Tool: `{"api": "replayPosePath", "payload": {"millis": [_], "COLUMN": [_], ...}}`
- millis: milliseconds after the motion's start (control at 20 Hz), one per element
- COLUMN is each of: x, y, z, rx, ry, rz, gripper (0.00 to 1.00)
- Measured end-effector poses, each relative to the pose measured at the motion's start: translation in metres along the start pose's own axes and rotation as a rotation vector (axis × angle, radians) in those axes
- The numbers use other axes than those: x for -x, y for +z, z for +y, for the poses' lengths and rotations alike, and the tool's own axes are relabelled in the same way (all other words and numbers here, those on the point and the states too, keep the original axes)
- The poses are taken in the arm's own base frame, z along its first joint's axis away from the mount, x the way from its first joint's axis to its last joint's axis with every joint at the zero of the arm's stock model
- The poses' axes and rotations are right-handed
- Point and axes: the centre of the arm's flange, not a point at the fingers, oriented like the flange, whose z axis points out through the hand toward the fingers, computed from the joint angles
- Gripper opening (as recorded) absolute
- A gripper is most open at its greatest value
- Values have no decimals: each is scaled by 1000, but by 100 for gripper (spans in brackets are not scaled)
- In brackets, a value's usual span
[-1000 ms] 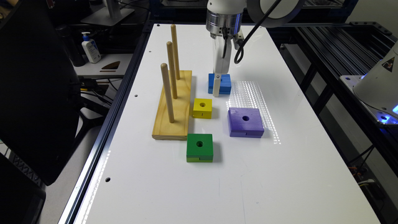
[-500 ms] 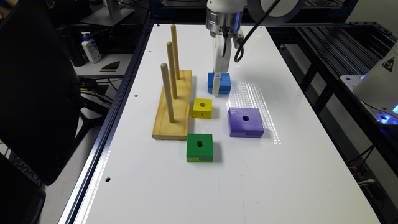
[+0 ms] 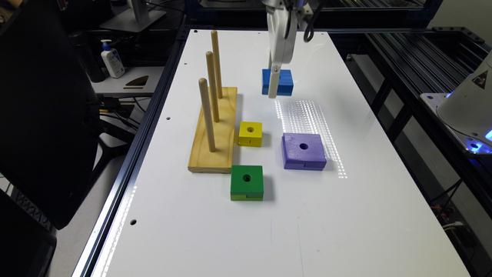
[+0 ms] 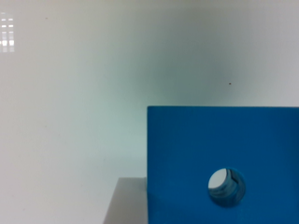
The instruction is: Pick up blue block.
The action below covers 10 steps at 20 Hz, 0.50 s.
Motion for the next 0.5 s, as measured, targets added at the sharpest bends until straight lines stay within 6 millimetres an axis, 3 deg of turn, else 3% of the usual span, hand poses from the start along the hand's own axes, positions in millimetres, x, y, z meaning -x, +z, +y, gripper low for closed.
{"api": "replayPosePath", "payload": {"millis": [500], "x": [1], "y": [-47], "z": [4], "rx": [-1], "ry": [2], "rz": [13], "gripper": [0]}}
